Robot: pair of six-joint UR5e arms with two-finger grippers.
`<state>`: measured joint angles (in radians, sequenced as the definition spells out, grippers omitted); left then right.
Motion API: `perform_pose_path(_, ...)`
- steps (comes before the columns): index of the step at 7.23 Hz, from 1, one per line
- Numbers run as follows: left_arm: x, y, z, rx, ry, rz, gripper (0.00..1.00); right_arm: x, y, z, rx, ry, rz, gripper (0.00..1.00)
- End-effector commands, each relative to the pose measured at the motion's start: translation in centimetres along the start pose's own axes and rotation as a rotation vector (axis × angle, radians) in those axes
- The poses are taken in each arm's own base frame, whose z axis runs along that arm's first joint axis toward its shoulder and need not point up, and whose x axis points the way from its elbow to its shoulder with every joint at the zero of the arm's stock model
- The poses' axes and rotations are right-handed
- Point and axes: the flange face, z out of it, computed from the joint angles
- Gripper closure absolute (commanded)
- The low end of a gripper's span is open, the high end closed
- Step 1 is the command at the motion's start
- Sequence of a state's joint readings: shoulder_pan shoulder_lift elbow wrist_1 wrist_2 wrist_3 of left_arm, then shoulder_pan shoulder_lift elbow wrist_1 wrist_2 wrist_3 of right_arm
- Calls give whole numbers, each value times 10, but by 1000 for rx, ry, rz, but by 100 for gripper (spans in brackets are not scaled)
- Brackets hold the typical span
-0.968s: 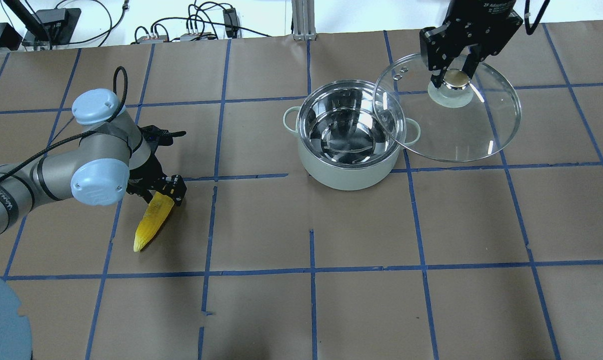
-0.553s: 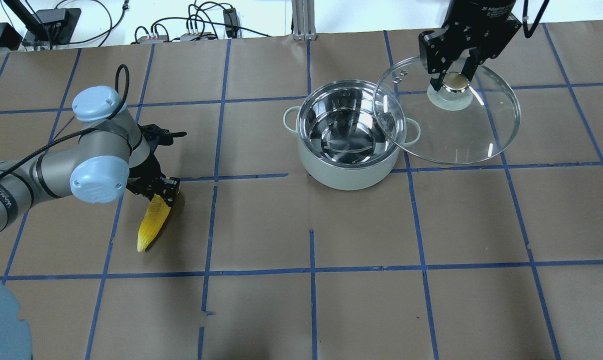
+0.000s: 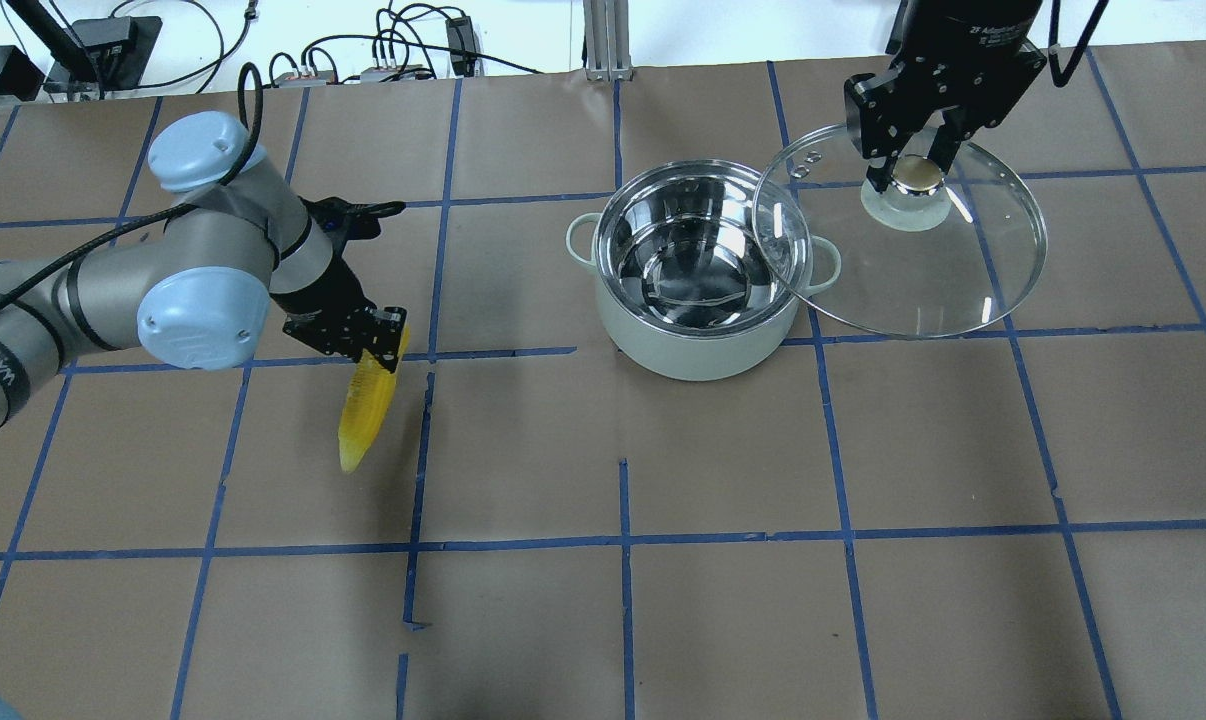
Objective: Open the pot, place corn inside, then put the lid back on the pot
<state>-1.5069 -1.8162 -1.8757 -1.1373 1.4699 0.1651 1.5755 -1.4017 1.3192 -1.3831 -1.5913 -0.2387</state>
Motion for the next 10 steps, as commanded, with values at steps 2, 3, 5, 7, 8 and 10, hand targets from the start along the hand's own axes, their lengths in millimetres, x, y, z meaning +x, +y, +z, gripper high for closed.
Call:
perform_pose_path(2,114,-24,-68,61,72,-69,84,21,14,15,-30,-12,6,73)
perform_pose_path(3,136,-29,-78,75,106,-77,84,19,22,16,-33,-12,6,75)
perform_pose_path(5,172,-47,-87,74,228,-152,84,19,34,22,-49,9,8,76)
perform_pose_path(7,203,-89,-93,93,271,-192,84,21,34,21,-44,30,7,76)
perform_pose_path(8,219,-112,-83,86,283,-213,84,21,34,22,-45,29,7,76)
perform_pose_path(10,232,-142,-79,103,284,-205,83,20,34,24,-47,25,7,76)
